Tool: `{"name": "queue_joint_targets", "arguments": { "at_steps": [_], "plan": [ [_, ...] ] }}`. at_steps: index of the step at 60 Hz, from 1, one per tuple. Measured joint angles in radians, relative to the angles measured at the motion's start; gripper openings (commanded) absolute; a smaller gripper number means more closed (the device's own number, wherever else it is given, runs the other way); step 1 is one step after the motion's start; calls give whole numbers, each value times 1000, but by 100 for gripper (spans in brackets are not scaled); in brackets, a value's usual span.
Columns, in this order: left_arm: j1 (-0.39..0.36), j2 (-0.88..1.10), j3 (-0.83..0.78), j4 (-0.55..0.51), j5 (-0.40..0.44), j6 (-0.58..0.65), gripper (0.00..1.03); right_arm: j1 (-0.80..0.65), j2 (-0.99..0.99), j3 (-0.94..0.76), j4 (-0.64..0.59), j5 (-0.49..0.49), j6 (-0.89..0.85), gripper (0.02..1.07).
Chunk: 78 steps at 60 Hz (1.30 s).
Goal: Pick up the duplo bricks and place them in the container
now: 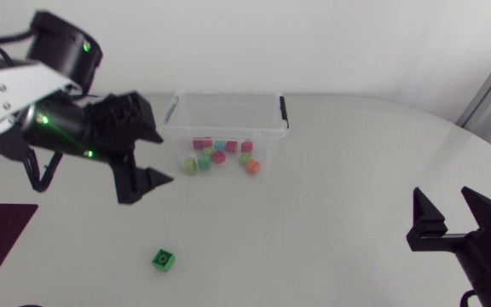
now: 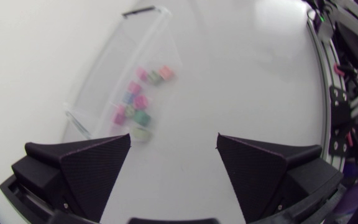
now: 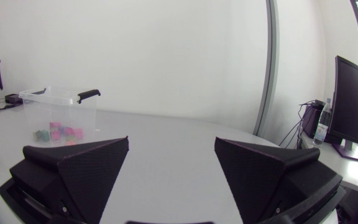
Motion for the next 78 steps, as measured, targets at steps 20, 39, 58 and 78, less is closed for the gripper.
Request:
{"name": "queue_joint_targets", "arguments": {
  "at_steps": [20, 39, 58, 78],
  "plan": [
    [12, 71, -220, -13, -42, 291, 97, 0, 0, 0, 0, 0, 0, 102],
    [-120, 184, -310, 31, -126, 390, 96, 0, 0, 0, 0, 0, 0, 102],
    [-126, 286, -308, 36, -139, 433, 86, 0, 0, 0, 0, 0, 0, 102],
    [-126, 327, -267, 47, -139, 434, 49, 0, 0, 0, 0, 0, 0, 102]
  ]
}}
